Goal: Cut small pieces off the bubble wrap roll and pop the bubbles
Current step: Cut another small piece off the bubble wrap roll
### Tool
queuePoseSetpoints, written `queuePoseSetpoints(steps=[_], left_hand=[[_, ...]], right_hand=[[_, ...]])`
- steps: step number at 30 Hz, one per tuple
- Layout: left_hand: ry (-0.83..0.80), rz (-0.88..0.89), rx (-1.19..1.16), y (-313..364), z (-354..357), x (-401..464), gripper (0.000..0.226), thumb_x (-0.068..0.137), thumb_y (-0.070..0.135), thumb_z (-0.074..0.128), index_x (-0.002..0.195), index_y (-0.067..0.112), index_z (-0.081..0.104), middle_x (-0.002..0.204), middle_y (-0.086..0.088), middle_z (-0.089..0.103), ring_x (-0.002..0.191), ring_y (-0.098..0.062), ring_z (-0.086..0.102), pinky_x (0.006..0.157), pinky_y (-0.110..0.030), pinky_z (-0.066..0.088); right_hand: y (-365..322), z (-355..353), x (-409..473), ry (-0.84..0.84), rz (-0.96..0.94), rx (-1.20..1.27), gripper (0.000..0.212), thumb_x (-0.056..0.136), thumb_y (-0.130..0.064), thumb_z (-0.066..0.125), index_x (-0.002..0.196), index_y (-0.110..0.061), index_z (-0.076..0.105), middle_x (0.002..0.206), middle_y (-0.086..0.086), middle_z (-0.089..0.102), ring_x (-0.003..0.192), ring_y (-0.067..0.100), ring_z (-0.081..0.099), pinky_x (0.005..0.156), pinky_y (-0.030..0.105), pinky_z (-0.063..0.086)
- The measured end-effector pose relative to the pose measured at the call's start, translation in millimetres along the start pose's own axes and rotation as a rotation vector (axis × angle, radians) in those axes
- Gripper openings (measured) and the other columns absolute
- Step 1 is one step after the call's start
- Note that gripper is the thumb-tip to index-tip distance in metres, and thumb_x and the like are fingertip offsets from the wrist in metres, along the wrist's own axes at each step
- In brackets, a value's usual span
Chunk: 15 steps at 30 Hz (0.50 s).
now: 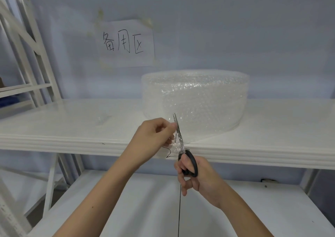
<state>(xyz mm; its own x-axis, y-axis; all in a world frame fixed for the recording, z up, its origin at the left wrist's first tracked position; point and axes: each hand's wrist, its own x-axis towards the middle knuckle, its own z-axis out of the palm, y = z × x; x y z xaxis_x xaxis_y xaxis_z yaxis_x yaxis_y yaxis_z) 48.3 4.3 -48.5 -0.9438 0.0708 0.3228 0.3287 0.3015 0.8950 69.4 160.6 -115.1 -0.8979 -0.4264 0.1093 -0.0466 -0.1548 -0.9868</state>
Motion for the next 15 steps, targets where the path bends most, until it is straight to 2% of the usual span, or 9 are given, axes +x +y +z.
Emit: queuePoseSetpoints(steps=[3,7,12,15], left_hand=[[-0.022,0.019,0.002,1.1,4.2,0.9,0.024,0.095,0.023,0.061,0.076,0.009,0.067,0.064,-0.002,0.065,0.058,-0.011,0.059,0.062,-0.024,0.054],[0.011,0.034,0.008,-0.5,4.7,-0.3,0.027,0.096,0.020,0.059,0.076,0.004,0.068,0.058,0.002,0.064,0.053,-0.011,0.058,0.057,-0.020,0.051],[-0.027,0.057,-0.023,-2.5,6.4,-2.7,0.029,0.097,0.018,0.057,0.071,0.010,0.066,0.054,0.006,0.061,0.052,-0.009,0.056,0.057,-0.020,0.049],[-0.041,0.074,-0.033,-3.9,6.0,-2.6,0.028,0.098,0.018,0.056,0.071,0.011,0.065,0.055,0.006,0.060,0.053,-0.010,0.055,0.059,-0.022,0.049]], right_hand=[[0.8,-0.7,-0.4,0.004,-0.009,-0.003,0.047,0.101,-0.007,0.037,0.059,-0.017,0.054,0.072,0.004,0.046,0.051,0.018,0.044,0.047,0.031,0.048],[0.6,-4.0,0.8,0.005,-0.011,-0.041,0.042,0.101,-0.003,0.033,0.064,-0.014,0.050,0.074,0.006,0.045,0.051,0.018,0.045,0.049,0.033,0.049],[-5.9,-3.8,2.5,-0.009,-0.027,-0.043,0.032,0.086,-0.034,0.056,0.057,-0.019,0.056,0.072,0.005,0.046,0.051,0.018,0.046,0.048,0.033,0.051],[-7.4,-5.6,3.6,0.001,-0.032,-0.063,0.034,0.083,-0.039,0.058,0.066,-0.010,0.055,0.073,0.006,0.046,0.050,0.017,0.046,0.048,0.032,0.051]])
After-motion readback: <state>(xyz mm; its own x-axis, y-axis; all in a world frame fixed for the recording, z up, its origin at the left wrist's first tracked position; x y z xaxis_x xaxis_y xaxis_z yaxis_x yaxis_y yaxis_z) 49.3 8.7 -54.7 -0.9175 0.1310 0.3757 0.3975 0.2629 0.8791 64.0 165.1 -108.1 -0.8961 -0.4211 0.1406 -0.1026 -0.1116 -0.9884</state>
